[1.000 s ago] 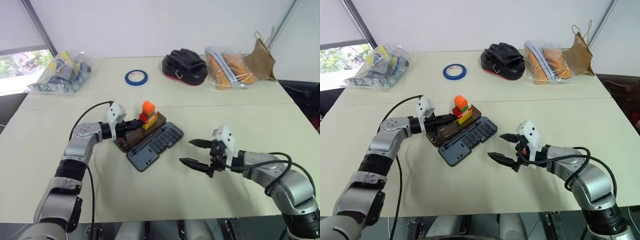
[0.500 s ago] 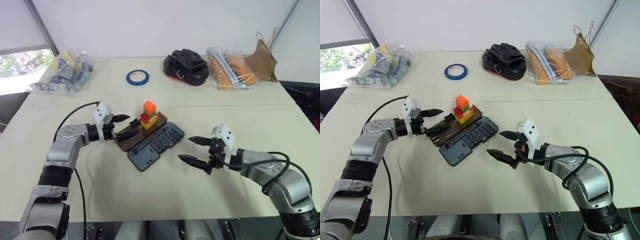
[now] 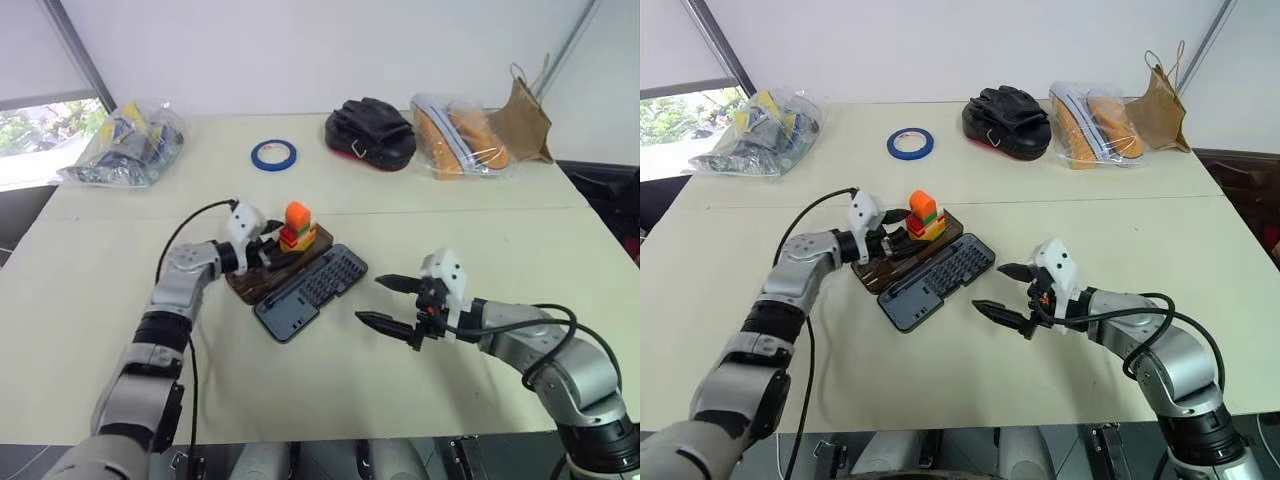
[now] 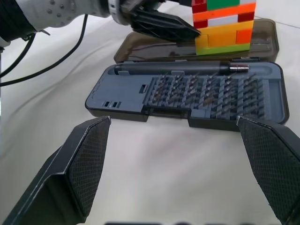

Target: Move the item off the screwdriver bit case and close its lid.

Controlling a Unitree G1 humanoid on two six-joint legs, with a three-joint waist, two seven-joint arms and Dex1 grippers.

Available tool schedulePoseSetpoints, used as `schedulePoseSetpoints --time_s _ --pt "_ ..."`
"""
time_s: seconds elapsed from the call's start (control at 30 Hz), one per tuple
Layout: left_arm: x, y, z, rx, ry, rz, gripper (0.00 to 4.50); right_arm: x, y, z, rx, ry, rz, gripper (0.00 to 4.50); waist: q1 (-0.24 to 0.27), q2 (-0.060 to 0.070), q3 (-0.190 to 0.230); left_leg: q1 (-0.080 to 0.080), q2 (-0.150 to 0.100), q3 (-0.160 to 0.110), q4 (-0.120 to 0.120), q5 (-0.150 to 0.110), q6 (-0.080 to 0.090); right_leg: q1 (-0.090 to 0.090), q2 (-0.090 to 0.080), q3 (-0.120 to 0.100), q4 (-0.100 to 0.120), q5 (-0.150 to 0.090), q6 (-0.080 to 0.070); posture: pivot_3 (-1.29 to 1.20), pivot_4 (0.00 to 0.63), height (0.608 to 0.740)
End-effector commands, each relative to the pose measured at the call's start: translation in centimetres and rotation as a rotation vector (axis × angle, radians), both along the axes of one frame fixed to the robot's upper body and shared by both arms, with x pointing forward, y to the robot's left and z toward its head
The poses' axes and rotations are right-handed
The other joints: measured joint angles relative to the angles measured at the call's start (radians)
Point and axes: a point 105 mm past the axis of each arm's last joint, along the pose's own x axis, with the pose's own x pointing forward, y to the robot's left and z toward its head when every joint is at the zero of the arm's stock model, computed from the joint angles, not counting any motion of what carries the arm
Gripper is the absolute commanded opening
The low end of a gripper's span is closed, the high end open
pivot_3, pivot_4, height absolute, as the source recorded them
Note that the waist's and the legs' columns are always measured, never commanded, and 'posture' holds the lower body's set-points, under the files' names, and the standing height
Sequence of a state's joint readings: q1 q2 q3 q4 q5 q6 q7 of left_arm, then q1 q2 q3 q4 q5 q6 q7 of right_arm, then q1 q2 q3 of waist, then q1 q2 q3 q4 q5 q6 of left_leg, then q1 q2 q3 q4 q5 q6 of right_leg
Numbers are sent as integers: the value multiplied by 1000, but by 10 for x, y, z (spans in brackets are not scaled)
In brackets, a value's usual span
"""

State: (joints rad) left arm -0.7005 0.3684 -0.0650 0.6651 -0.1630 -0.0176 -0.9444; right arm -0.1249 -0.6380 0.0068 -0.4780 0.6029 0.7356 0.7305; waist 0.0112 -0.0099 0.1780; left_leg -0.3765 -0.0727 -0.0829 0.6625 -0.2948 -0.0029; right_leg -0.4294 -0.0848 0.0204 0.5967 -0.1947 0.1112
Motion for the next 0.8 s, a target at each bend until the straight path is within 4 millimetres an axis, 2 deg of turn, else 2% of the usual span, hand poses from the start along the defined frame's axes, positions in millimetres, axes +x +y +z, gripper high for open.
schedulePoseSetpoints --time_s 0.03,0.17,0.2,0.37,0.53,0.63,0.7,0.8 --pt "10 -1 9 18 -60 21 3569 -4 5 11 14 -52 11 4500 0 0 0 0 0 0 0 0 0 0 0 0 0 0 0 0 150 740" --pt "15 2 10 3 -61 44 1573 -4 5 12 16 -53 4 4500 0 0 0 0 0 0 0 0 0 0 0 0 0 0 0 0 150 740" --pt "15 2 9 -3 -57 45 1288 -4 5 12 16 -52 5 4500 0 0 0 0 0 0 0 0 0 0 0 0 0 0 0 0 150 740" --pt "14 -2 19 -89 -44 35 1328 -3 6 12 15 -54 9 4500 1 0 0 0 0 0 1 0 0 0 0 0 0 0 0 0 150 740" --pt "14 11 70 -296 -82 68 1328 -4 7 11 11 -47 26 4500 -2 -1 1 0 0 -1 1 0 0 0 0 0 1 0 1 0 150 740" --pt "10 42 102 -349 -143 169 1328 -5 10 12 24 -46 45 4500 -8 -1 1 0 0 -1 1 0 0 0 1 0 1 0 1 0 150 740" --pt "8 74 106 -304 -182 297 1328 -4 16 18 61 -55 62 4500 -17 -1 0 0 1 -1 1 0 0 -1 1 1 2 0 1 0 150 740" --pt "6 129 103 -201 -236 546 1328 0 27 30 125 -77 87 4500 -31 0 0 3 1 0 -1 0 -1 -1 2 2 3 0 0 0 150 740"
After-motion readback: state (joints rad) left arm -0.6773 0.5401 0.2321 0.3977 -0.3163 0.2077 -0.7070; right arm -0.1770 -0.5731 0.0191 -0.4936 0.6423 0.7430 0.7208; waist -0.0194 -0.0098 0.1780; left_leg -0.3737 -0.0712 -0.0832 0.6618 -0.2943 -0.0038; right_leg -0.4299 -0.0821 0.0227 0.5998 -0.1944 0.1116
